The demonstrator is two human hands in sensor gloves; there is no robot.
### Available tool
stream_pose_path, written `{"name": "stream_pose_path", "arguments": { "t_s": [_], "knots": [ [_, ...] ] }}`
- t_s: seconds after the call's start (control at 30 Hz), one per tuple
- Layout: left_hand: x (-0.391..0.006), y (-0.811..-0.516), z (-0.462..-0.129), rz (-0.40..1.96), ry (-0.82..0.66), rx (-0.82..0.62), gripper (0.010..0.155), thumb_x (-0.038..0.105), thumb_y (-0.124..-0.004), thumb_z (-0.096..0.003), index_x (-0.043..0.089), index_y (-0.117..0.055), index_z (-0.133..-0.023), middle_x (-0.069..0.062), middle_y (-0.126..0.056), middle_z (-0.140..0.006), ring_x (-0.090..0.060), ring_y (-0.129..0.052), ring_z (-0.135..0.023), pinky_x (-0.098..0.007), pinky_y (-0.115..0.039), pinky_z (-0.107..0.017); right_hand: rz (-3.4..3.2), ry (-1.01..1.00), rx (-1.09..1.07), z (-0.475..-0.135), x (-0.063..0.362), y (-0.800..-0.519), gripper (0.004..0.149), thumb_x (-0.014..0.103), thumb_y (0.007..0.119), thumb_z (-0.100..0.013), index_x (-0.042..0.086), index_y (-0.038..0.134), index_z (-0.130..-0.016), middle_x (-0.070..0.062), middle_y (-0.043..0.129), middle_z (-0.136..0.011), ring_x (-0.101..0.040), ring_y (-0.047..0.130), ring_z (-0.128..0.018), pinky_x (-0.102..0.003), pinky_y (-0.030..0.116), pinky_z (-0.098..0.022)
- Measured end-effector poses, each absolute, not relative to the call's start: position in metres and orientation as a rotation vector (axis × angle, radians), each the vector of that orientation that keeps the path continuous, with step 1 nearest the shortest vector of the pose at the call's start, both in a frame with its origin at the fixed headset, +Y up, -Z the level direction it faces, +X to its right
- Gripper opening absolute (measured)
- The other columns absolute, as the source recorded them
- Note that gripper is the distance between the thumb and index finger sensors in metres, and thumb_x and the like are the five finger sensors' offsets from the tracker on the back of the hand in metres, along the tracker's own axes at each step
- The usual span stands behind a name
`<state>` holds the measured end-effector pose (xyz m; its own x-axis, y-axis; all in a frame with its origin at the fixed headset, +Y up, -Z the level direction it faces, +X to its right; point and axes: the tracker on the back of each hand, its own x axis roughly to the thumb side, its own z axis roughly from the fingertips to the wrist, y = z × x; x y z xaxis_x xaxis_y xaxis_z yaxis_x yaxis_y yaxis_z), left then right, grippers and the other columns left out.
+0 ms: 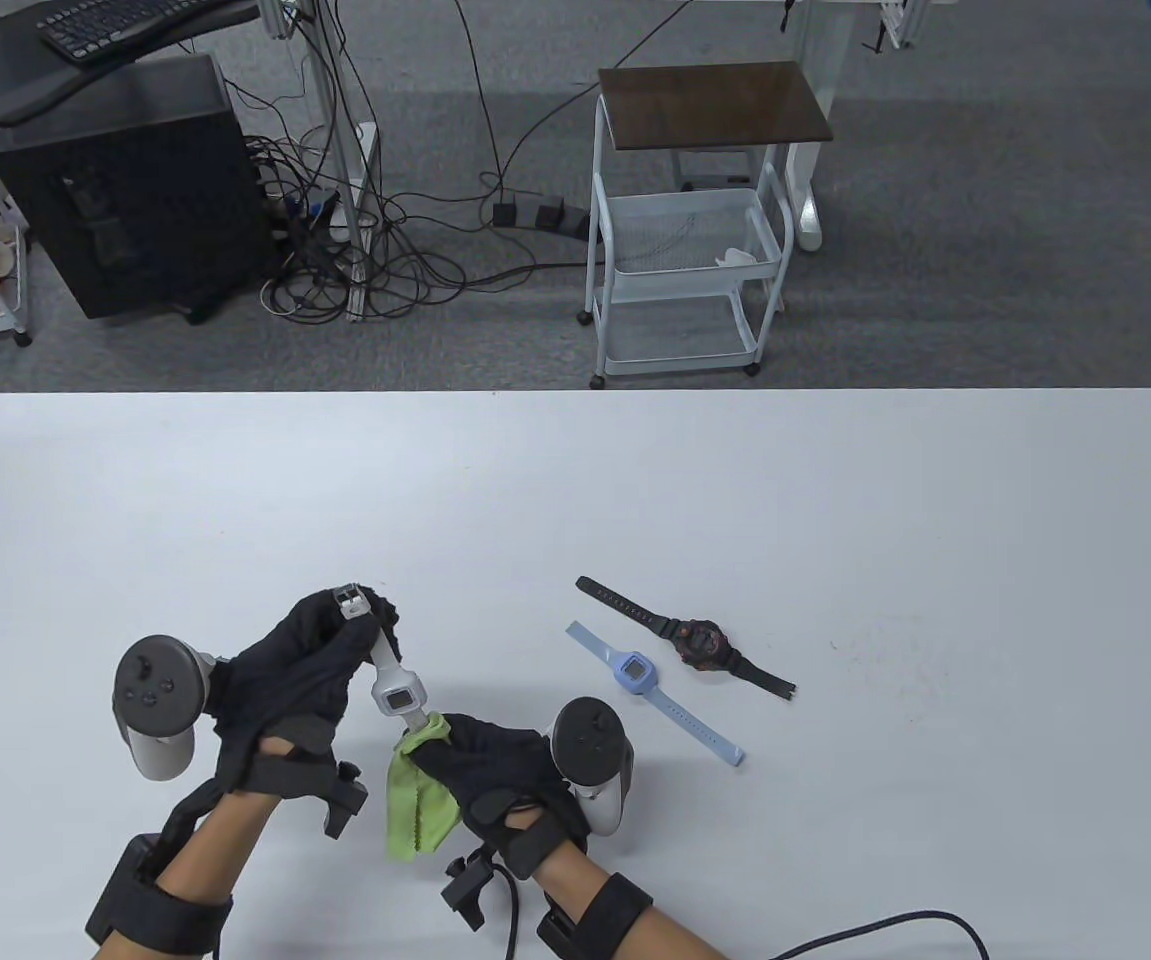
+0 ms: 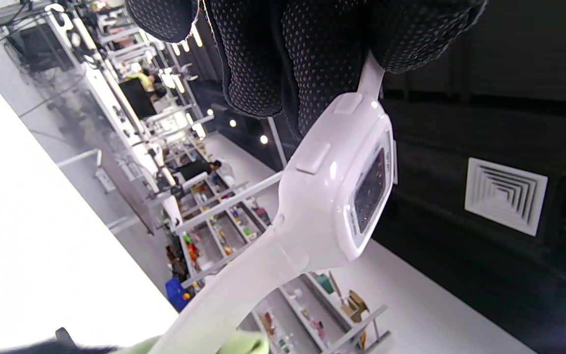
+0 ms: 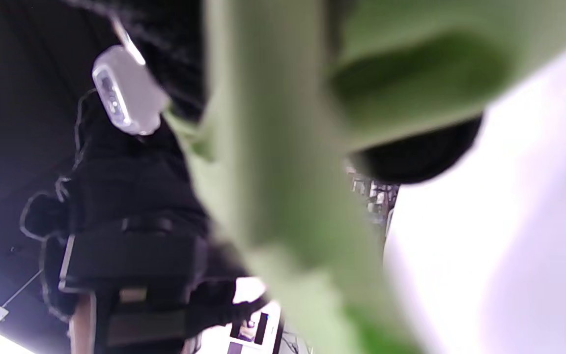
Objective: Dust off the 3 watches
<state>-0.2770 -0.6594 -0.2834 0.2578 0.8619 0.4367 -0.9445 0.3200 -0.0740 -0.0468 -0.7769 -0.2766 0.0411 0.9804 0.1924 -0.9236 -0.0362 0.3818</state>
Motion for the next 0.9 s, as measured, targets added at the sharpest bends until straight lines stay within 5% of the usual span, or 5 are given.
{"name": "stream_pose_path", "arguments": {
  "t_s": [0.17, 0.47, 0.73, 0.9],
  "knots": [
    [-0.278, -0.659, -0.284, 1.246, -0.439, 0.218, 0.045, 0.053, -0.071, -0.0598, 0.025, -0.071, -0.095, 0.013, -0.093, -0.075, -0.013, -0.089, -0.091, -0.053, -0.061, -0.078, 1.551, 0.165, 0.467, -0.277, -0.047, -0.777, 0.045, 0.037, 0.086, -0.037, 0.019, 0.089, -0.078, -0.013, 0.103, -0.052, -0.031, 0.099, -0.039, -0.072, 0.051, -0.052],
    [-0.287, -0.657, -0.286, 1.311, -0.422, 0.227, 0.045, 0.053, -0.071, -0.0601, 0.025, -0.070, -0.095, 0.014, -0.093, -0.076, -0.013, -0.089, -0.092, -0.053, -0.060, -0.078, 1.597, 0.219, 0.412, -0.279, -0.044, -0.784, 0.047, 0.055, 0.086, -0.038, 0.013, 0.099, -0.053, -0.004, 0.105, -0.022, -0.024, 0.099, -0.014, -0.066, 0.064, -0.046],
    [-0.288, -0.656, -0.286, 1.306, -0.420, 0.230, 0.045, 0.054, -0.071, -0.0601, 0.025, -0.070, -0.095, 0.013, -0.092, -0.076, -0.013, -0.089, -0.092, -0.053, -0.060, -0.078, 1.659, 0.187, 0.476, -0.276, -0.047, -0.778, 0.043, 0.039, 0.087, -0.037, 0.015, 0.093, -0.071, -0.013, 0.106, -0.055, -0.036, 0.102, -0.045, -0.072, 0.052, -0.052],
    [-0.290, -0.656, -0.286, 1.315, -0.417, 0.238, 0.045, 0.054, -0.071, -0.0600, 0.025, -0.070, -0.095, 0.014, -0.092, -0.076, -0.013, -0.089, -0.092, -0.053, -0.060, -0.078, 1.651, 0.198, 0.479, -0.276, -0.047, -0.779, 0.044, 0.039, 0.086, -0.038, 0.012, 0.090, -0.072, -0.014, 0.103, -0.052, -0.036, 0.098, -0.041, -0.072, 0.050, -0.052]
  ]
}}
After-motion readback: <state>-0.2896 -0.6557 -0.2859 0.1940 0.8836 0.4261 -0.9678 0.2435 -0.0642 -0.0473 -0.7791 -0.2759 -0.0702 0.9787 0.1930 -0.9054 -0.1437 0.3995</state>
